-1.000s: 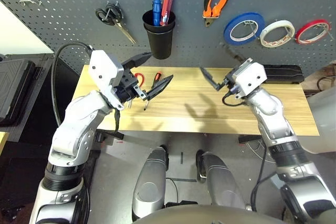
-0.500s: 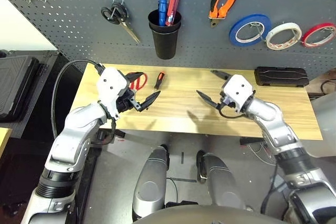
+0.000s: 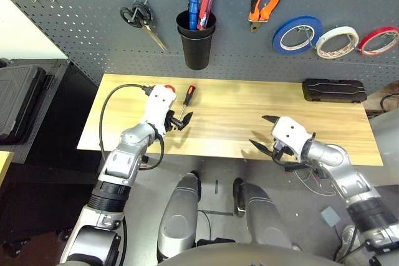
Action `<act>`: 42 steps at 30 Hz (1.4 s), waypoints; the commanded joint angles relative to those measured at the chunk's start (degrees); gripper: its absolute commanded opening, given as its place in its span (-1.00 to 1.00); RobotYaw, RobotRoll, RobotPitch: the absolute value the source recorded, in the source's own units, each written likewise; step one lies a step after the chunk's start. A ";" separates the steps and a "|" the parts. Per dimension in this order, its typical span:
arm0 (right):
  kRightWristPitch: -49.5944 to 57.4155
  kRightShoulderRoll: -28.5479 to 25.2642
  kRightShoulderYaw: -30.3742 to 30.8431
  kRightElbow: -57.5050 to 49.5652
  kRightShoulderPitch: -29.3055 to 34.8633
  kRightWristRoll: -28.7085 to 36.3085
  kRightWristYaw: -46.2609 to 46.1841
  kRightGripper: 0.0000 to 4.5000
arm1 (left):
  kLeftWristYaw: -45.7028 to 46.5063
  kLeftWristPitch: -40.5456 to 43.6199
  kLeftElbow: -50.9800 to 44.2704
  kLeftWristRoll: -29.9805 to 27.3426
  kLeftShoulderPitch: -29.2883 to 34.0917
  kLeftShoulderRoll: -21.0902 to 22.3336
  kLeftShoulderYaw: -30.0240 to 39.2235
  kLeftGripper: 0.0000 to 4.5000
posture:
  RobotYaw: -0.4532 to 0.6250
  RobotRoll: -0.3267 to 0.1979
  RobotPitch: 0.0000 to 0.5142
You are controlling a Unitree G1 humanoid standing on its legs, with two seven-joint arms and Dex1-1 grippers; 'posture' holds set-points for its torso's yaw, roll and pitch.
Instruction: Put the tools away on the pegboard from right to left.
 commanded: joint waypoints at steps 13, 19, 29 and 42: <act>4.39 3.39 3.59 -1.13 0.94 -3.98 -2.29 0.99 | 5.51 -3.98 31.99 3.23 -16.60 -6.84 1.73 1.00 | 0.10 0.25 0.24; 6.44 3.96 3.68 -3.77 2.48 -4.37 -3.20 0.99 | 7.50 -9.76 47.60 4.34 -23.93 -8.40 2.97 1.00 | 0.01 0.25 0.34; 10.46 3.56 2.96 -10.57 5.62 -4.36 -4.22 0.99 | 10.91 -13.76 61.32 6.08 -28.47 -7.86 4.79 1.00 | -0.12 0.25 0.42; 8.55 3.83 2.16 -10.85 4.55 -2.78 -4.17 1.00 | 12.58 -14.22 62.92 6.35 -28.88 -8.62 6.05 -0.47 | -0.09 0.25 0.37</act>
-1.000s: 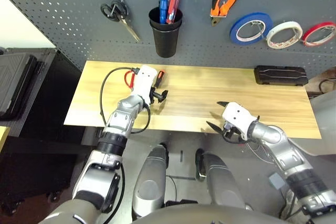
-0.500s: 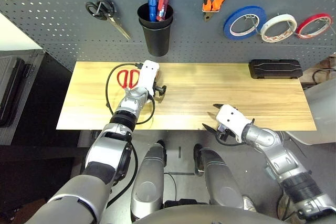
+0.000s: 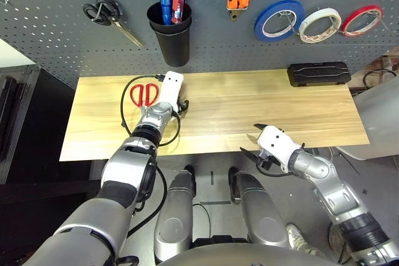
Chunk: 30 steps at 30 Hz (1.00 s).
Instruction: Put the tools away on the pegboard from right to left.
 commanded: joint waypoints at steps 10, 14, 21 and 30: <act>-7.70 0.24 -0.19 8.09 -3.83 1.71 0.75 1.00 | 3.30 12.13 -17.64 -1.49 10.82 -0.61 3.16 -0.77 | 0.12 0.25 0.26; -10.69 0.90 0.34 13.33 -7.16 1.67 1.24 1.00 | 5.22 21.45 -35.38 -2.70 18.96 -0.67 5.06 -0.77 | 0.23 0.25 0.20; -16.36 2.42 1.03 22.40 -12.75 1.36 2.60 1.00 | 8.01 31.87 -61.88 -5.32 31.56 -1.58 9.61 -0.77 | 0.40 0.25 0.10; -23.41 3.22 -0.01 32.95 -18.89 2.02 3.81 1.00 | 6.37 27.68 -81.21 -12.45 40.66 -5.33 15.84 -0.77 | 0.58 0.25 -0.04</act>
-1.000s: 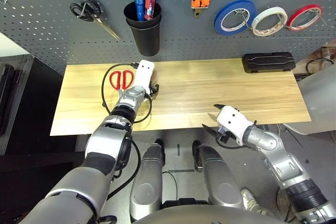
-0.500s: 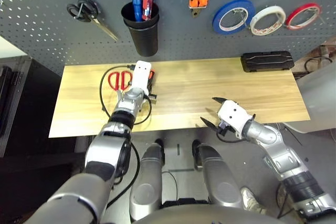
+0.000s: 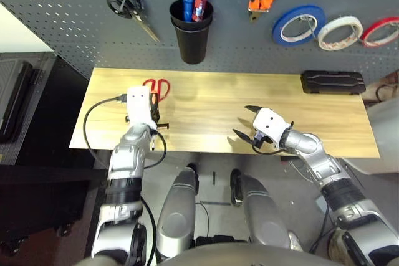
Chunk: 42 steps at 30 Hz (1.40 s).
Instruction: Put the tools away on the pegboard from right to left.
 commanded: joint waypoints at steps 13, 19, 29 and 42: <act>-6.35 -1.42 -7.17 6.64 -1.22 10.93 6.30 1.00 | -1.55 -9.20 -22.40 -11.94 4.82 -1.47 5.24 -0.77 | 0.66 0.25 -0.12; -4.71 -3.56 -13.35 3.74 -0.66 21.22 14.78 1.00 | -0.47 -5.53 -25.31 -15.11 -2.09 1.93 5.91 -0.77 | 0.60 0.25 -0.13; 0.31 -7.87 -20.55 -1.16 -0.88 30.61 22.95 1.00 | 0.14 -0.61 -23.97 -19.58 -13.82 6.91 6.53 -0.77 | 0.45 0.25 -0.17; 6.50 -7.94 -28.81 -12.77 2.21 42.41 26.12 1.00 | -0.74 1.26 -19.93 -21.93 -21.65 8.15 4.70 -0.77 | 0.26 0.25 -0.19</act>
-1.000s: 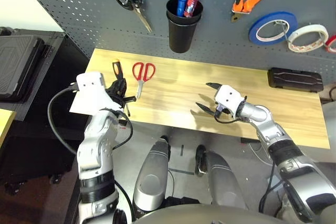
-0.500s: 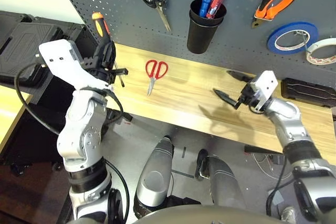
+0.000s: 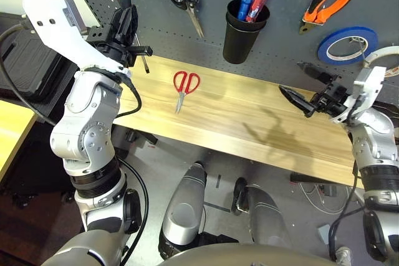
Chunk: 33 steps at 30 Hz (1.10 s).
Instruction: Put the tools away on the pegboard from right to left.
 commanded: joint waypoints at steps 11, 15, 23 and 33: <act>1.70 1.03 -5.34 -7.20 3.23 4.67 -0.70 1.00 | -2.17 0.21 4.02 -2.01 -5.14 1.36 -2.36 -0.77 | 0.19 0.25 -0.22; 2.48 1.73 -5.27 -8.86 3.30 5.45 -1.88 1.00 | -2.50 0.06 4.88 -1.93 -6.37 1.61 -2.54 -0.77 | 0.18 0.25 -0.23; 5.07 2.77 -4.09 -11.59 2.60 5.79 -3.69 1.00 | -2.22 -0.12 6.27 -1.85 -10.94 1.49 -3.14 -0.77 | 0.18 0.25 -0.22; 5.74 5.02 -2.14 -12.25 1.47 4.85 -4.35 1.00 | -0.35 -0.96 7.50 -2.10 -15.59 1.37 -1.50 -0.77 | 0.22 0.25 -0.20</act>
